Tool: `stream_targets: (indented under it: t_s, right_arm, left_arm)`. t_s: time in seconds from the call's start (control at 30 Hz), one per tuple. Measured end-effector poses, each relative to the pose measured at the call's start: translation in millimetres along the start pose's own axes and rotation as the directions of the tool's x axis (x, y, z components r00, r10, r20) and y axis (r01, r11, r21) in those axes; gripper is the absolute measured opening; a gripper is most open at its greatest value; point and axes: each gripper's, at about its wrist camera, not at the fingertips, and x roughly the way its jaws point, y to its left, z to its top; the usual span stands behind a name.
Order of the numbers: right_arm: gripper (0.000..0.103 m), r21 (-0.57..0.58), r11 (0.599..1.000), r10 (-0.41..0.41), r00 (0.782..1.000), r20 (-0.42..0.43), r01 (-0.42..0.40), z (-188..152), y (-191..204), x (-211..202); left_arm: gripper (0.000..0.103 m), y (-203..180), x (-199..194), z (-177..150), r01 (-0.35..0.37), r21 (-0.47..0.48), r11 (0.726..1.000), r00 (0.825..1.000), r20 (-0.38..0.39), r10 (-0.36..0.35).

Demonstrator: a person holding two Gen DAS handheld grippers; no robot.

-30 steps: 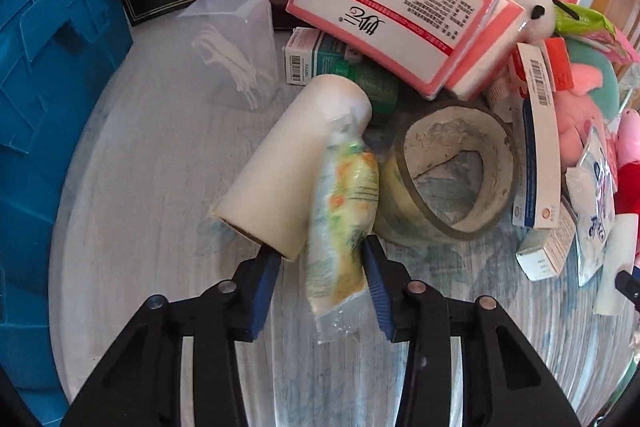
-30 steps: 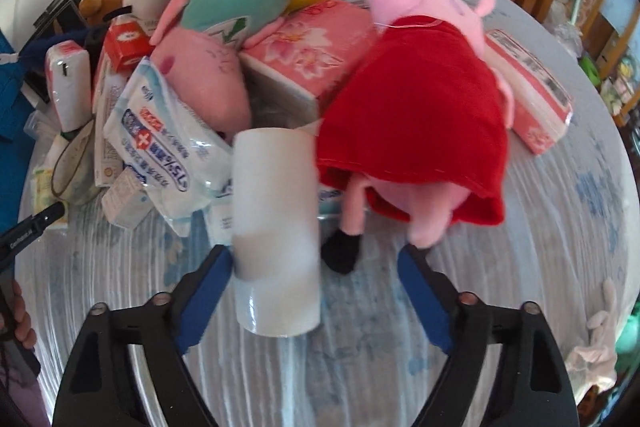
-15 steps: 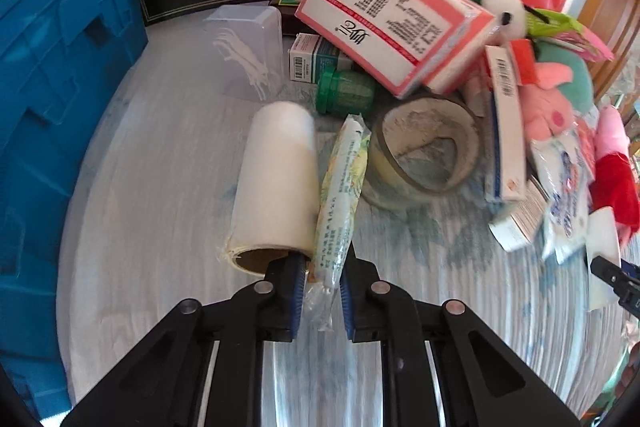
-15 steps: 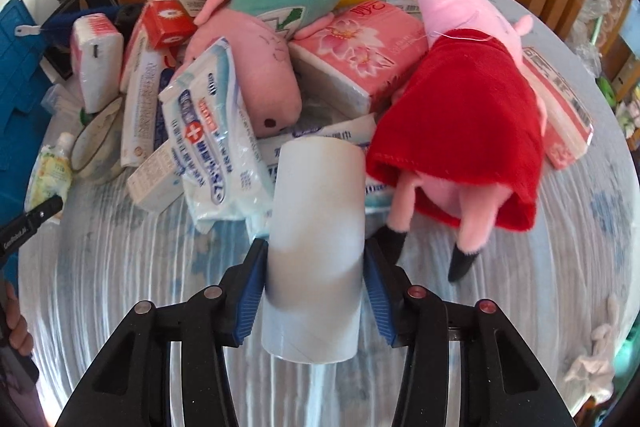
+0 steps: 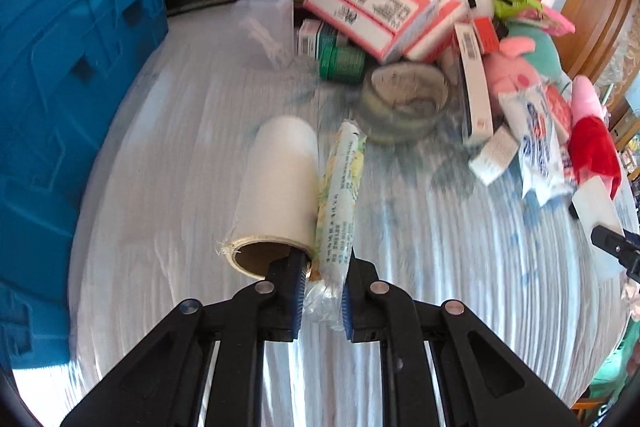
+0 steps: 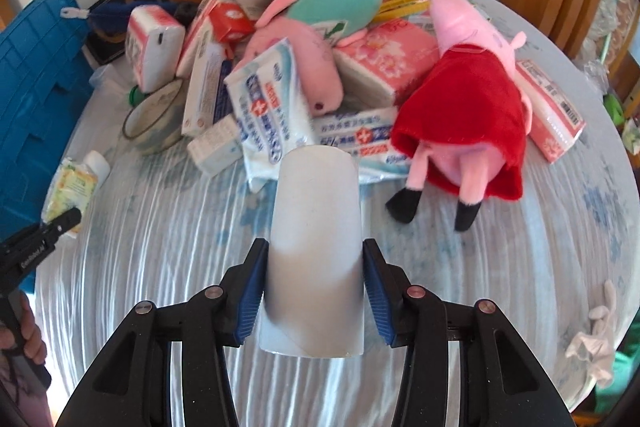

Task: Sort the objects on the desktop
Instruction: 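Lift and carry the snack packet and paper roll over the blue crate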

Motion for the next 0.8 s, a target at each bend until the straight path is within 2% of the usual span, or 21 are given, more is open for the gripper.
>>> stream_targets:
  t_s: [0.17, 0.27, 0.6, 0.8]
  right_arm:
    - [0.046, -0.005, 1.000, 0.009, 0.999, -0.045, -0.009, -14.6, 2.9, 11.5]
    - [0.046, -0.008, 1.000, 0.007, 0.999, -0.053, -0.007, -18.0, 2.4, 15.2]
    - [0.047, -0.021, 1.000, -0.001, 0.998, -0.066, 0.000, -19.2, 3.5, 18.9]
    - [0.059, -0.028, 1.000, 0.000, 0.995, -0.095, -0.002, -23.6, 6.1, 27.6]
  left_arm:
    - [0.015, 7.2, 11.8, -10.0, 0.018, -0.026, 0.999, 0.998, -0.062, -0.019]
    - [0.016, 5.7, 16.8, -17.1, -0.008, -0.019, 1.000, 0.996, -0.090, 0.006]
    - [0.016, 2.9, 16.8, -22.6, -0.046, -0.003, 0.999, 0.992, -0.115, 0.046]
    - [0.018, -5.1, 14.8, -32.0, -0.062, -0.016, 0.998, 0.985, -0.162, 0.059]
